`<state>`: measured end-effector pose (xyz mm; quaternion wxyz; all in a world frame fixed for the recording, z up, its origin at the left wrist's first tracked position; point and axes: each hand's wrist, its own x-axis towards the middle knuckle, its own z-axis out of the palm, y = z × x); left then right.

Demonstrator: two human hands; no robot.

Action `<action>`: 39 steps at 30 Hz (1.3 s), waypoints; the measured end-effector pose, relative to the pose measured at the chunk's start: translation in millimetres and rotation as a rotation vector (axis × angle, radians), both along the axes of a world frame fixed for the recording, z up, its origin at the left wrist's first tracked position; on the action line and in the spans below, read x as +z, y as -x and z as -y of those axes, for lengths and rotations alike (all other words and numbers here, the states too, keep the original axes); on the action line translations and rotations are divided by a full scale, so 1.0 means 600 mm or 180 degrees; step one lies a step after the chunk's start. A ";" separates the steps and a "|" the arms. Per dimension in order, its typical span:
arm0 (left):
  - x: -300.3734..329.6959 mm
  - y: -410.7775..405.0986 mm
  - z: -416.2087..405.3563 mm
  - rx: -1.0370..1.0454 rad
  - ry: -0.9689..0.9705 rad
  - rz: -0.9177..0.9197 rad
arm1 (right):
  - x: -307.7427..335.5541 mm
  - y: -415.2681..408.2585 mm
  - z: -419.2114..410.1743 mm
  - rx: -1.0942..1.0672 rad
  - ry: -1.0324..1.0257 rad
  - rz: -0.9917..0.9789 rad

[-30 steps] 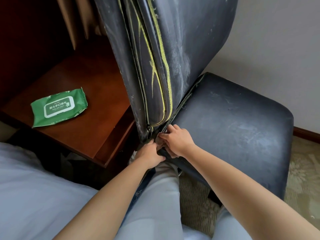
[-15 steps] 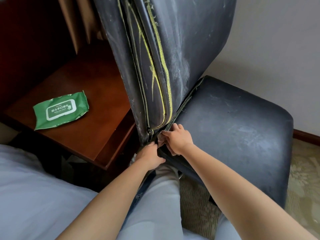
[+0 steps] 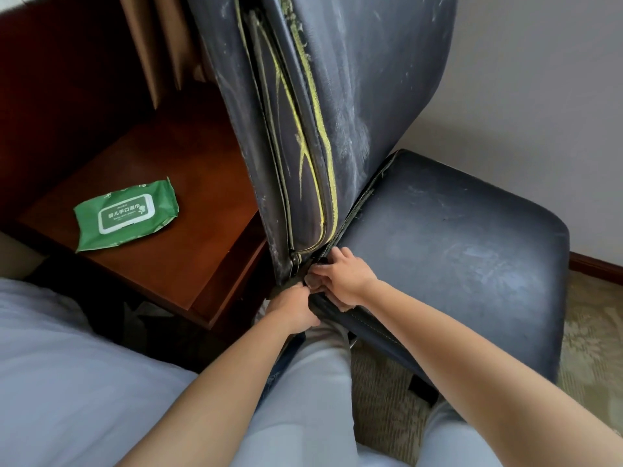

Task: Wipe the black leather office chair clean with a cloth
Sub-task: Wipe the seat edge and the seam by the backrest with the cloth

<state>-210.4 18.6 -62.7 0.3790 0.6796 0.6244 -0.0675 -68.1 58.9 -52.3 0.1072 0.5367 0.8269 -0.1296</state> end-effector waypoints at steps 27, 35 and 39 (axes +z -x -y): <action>0.016 -0.016 -0.005 -0.0334 -0.0029 -0.0212 | -0.011 -0.018 0.002 -0.0911 -0.0161 0.0112; 0.013 -0.044 -0.011 -0.0532 -0.0216 -0.0366 | -0.014 -0.053 0.042 -0.0517 -0.0621 -0.0104; 0.015 -0.046 -0.011 -0.0615 -0.0248 -0.0450 | -0.014 -0.049 0.036 -0.0259 -0.0776 -0.0238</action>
